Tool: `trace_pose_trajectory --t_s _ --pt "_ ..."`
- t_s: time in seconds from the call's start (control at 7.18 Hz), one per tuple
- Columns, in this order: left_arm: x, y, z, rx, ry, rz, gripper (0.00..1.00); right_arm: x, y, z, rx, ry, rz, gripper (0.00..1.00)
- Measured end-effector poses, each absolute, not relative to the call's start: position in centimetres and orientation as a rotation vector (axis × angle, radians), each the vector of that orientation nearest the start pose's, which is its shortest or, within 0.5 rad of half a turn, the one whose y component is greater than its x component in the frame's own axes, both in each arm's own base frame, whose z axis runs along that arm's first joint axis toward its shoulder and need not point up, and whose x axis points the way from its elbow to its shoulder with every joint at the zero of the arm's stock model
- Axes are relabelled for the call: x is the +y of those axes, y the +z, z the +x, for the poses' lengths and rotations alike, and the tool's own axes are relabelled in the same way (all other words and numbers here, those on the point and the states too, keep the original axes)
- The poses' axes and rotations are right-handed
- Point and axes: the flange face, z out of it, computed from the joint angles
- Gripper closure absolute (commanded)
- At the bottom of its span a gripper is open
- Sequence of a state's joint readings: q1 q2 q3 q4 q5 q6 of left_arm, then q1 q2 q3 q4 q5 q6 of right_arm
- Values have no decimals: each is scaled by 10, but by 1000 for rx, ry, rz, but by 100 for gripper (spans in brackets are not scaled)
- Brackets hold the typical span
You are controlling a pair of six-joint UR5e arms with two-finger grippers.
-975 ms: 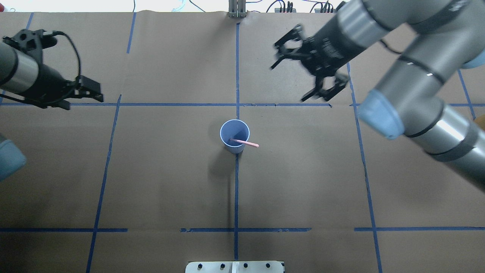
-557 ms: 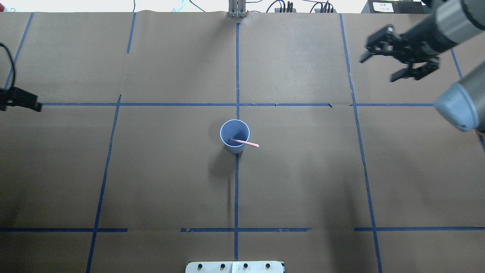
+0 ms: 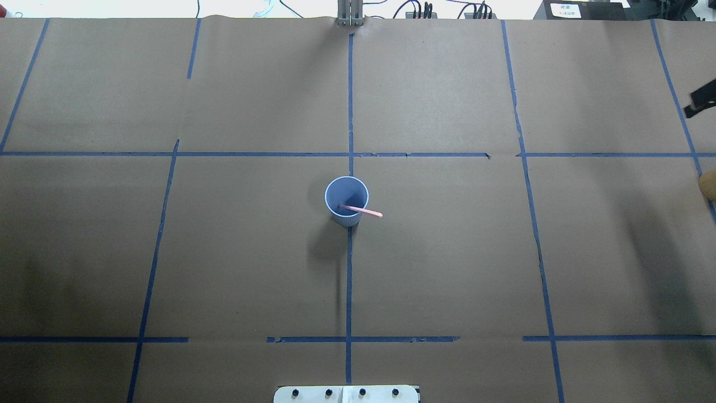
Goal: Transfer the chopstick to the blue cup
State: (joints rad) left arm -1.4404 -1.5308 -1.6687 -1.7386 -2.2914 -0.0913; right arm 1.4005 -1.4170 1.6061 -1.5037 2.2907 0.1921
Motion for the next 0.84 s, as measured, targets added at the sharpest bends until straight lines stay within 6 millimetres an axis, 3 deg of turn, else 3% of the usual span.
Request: trace_pose_trajectory --t_s 0.14,0.42,0.56,0.7,0.84 --pt "-488 632 -30 787 115 127 0 -562 585 -3 -738 -124 115 1" --pt "-477 641 -50 830 106 104 0 -523 629 39 -748 -194 116 1" --pt "-473 635 -50 833 108 77 0 -505 625 49 -752 -202 113 1" --pt "-468 621 -49 830 106 39 0 -488 610 53 -755 -201 99 1" --pt "-452 617 -53 810 91 -22 0 -474 598 54 -759 -196 79 1"
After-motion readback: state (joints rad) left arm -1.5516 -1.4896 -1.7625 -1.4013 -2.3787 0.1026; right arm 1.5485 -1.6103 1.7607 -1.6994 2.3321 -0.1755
